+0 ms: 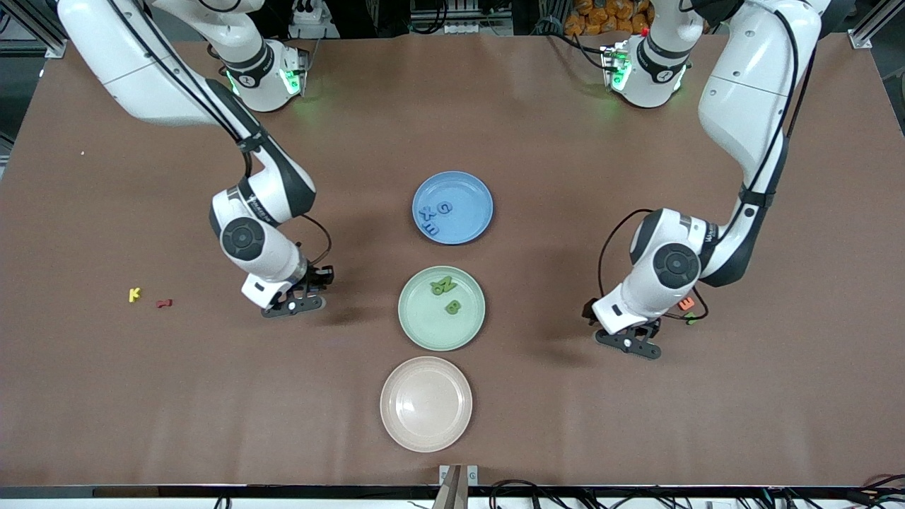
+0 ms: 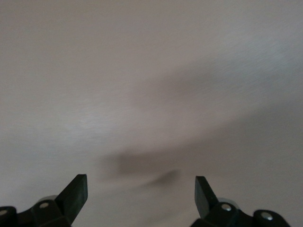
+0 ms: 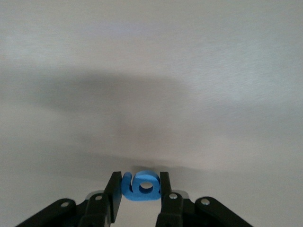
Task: Sort letters by color into matching plates
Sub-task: 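Carry the blue 'G' toward the blue plate while the left gripper reaches the green letters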
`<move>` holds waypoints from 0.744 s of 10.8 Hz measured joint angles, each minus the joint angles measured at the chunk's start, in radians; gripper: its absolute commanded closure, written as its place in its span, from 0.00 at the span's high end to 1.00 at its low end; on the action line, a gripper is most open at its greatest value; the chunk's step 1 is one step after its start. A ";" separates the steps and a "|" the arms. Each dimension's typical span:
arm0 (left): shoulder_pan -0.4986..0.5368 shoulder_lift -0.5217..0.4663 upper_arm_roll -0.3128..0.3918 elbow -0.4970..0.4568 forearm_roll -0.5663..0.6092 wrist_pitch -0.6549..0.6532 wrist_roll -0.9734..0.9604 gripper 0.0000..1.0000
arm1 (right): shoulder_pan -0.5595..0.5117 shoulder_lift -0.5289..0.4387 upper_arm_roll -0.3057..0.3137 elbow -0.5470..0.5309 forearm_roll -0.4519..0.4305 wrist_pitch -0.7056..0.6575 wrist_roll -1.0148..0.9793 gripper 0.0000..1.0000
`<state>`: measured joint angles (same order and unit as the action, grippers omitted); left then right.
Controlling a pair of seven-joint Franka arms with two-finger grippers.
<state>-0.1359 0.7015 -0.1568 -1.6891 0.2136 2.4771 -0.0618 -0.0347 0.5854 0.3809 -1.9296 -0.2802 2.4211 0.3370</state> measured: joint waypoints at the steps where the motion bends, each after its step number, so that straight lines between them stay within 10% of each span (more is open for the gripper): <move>1: 0.019 0.001 0.010 -0.002 0.000 -0.008 0.044 1.00 | 0.008 -0.002 0.021 0.000 0.000 -0.002 0.050 0.14; 8: 0.084 -0.069 0.004 0.001 -0.004 -0.197 -0.368 1.00 | 0.171 -0.003 0.107 -0.001 0.000 -0.040 0.433 0.14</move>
<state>-0.0523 0.6322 -0.1525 -1.6884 0.2094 2.2796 -0.4297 0.1361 0.5825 0.4877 -1.9305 -0.2800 2.3808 0.7701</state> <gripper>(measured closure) 0.000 0.634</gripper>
